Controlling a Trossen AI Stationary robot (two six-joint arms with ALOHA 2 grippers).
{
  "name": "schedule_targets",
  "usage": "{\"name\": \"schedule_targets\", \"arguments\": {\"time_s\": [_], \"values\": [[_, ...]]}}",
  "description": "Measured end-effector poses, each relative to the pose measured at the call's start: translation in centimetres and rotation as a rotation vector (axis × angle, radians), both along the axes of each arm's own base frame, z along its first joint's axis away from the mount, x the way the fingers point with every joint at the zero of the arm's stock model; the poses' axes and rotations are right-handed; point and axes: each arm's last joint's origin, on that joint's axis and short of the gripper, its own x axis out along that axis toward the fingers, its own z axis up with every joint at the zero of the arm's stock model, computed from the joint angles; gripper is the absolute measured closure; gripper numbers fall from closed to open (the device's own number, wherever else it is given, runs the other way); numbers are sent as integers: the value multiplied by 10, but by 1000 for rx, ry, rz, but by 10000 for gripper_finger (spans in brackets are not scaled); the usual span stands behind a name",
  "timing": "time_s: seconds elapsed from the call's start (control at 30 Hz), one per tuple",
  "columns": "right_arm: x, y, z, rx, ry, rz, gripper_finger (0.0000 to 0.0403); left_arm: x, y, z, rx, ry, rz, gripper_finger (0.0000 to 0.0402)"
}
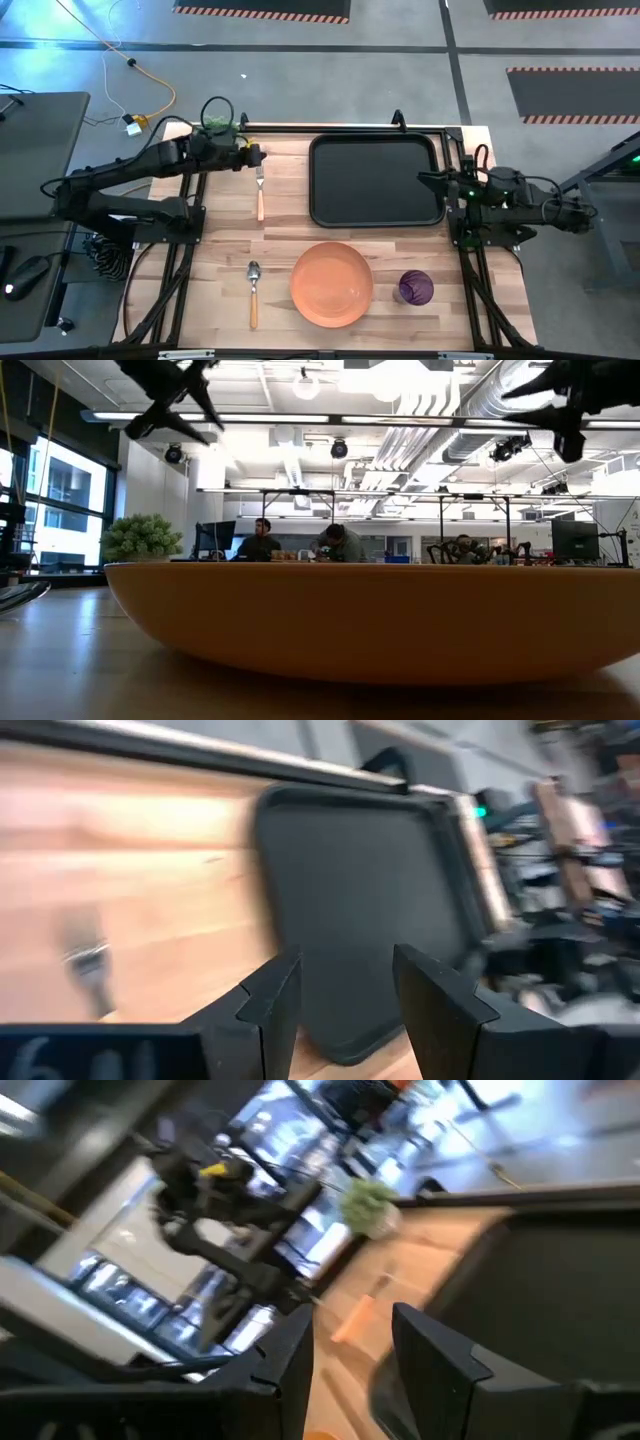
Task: Pick and place plate/cup/fork/spoon on tray
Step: Put the yellow fork on the black serving tray
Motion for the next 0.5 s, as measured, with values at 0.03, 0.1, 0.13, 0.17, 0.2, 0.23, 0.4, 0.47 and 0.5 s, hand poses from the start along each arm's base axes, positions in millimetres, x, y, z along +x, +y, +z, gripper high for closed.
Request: {"name": "schedule_targets", "arguments": {"time_s": [0.03,0.1,0.13,0.17,0.2,0.23,0.4,0.47,0.5], "values": [[1,0,-1,10,14,-2,273,1,1,-3,-16,24,14,255],[3,0,-3,24,31,-3,273,5,2,-11,-48,72,35,255],[4,0,-3,25,33,0,273,8,3,-14,-61,94,43,255],[4,0,-3,26,40,0,273,11,4,-18,-73,115,48,255],[5,0,-4,27,47,1,273,14,5,-22,-82,139,50,255],[6,0,-4,28,53,2,273,18,7,-26,-89,162,49,255],[9,0,-6,30,69,2,273,36,10,-47,-129,257,42,255],[9,0,-6,28,71,4,273,42,11,-55,-157,293,46,255],[9,0,-6,26,71,4,273,44,11,-59,-172,316,50,255]]}}
